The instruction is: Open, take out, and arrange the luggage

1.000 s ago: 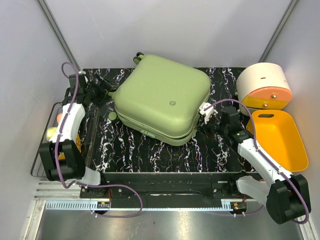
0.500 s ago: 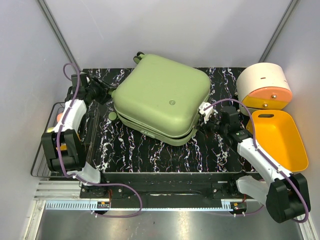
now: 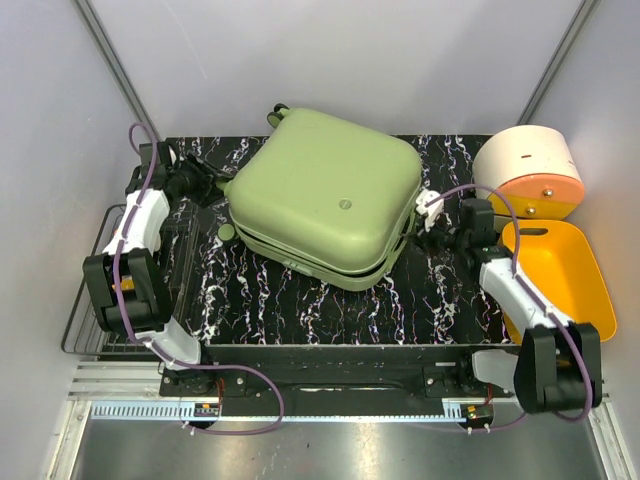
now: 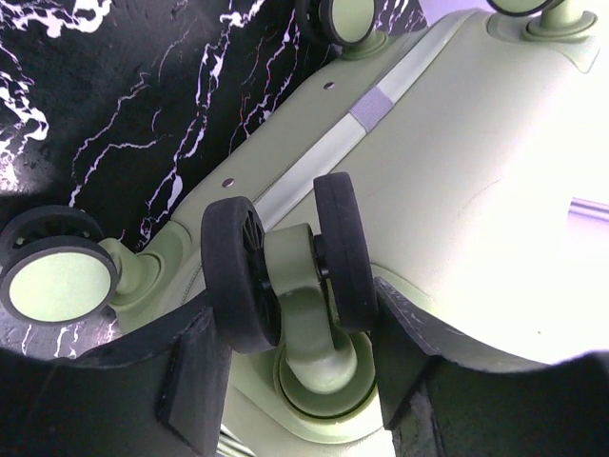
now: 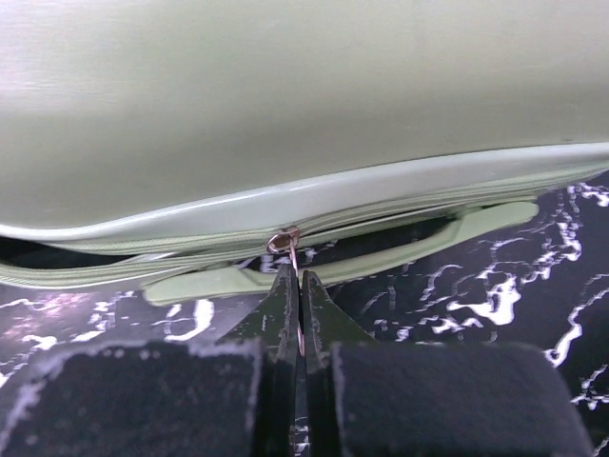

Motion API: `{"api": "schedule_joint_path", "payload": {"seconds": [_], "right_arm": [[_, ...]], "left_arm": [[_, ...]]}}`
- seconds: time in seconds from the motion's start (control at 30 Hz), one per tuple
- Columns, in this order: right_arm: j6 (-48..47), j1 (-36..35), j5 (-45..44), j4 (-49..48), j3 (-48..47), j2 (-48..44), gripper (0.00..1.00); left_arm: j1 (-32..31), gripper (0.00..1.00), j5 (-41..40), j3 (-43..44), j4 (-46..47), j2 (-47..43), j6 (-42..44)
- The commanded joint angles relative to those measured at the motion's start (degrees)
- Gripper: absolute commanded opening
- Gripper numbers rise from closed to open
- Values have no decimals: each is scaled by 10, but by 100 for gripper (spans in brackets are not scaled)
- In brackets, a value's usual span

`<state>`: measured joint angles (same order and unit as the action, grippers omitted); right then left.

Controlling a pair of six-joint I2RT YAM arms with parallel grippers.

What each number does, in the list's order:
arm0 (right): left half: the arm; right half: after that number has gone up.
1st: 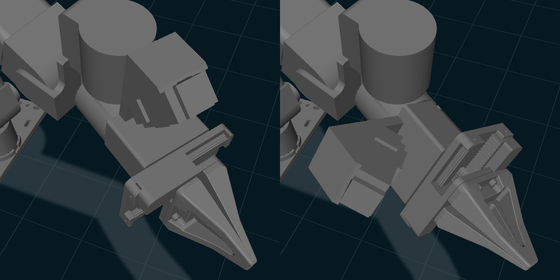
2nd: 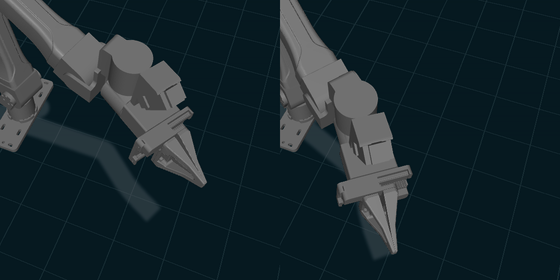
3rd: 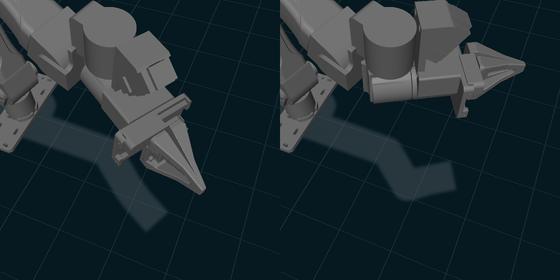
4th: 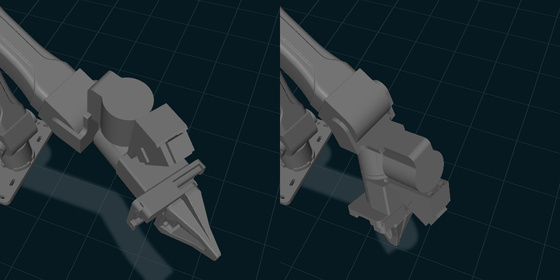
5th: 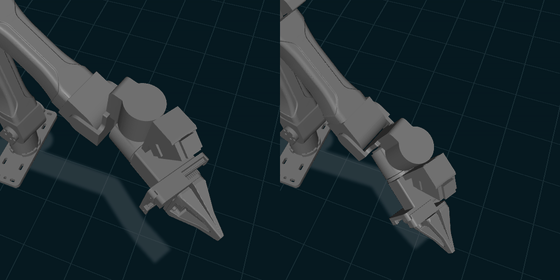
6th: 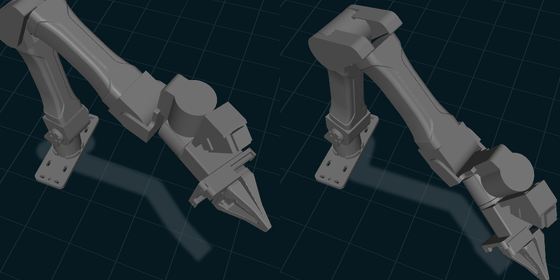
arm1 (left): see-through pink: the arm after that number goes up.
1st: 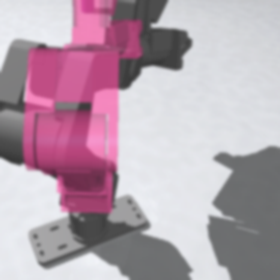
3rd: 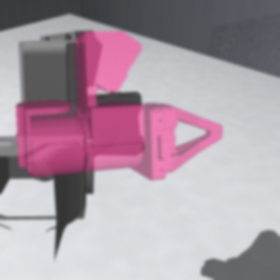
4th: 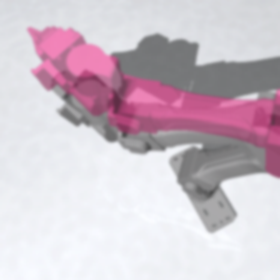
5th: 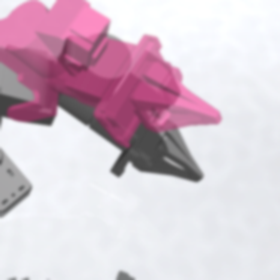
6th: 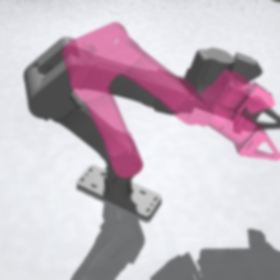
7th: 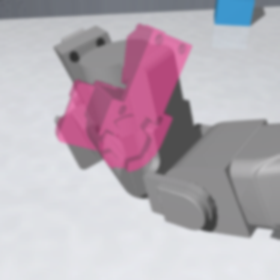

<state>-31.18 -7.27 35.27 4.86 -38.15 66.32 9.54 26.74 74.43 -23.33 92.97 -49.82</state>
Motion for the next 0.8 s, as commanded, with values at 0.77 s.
{"api": "schedule_joint_path", "payload": {"seconds": [0.77], "right_arm": [[-114,-5,106,2,-17,51,0]], "left_arm": [[-1,0,69,387,-183,238,302]]}}
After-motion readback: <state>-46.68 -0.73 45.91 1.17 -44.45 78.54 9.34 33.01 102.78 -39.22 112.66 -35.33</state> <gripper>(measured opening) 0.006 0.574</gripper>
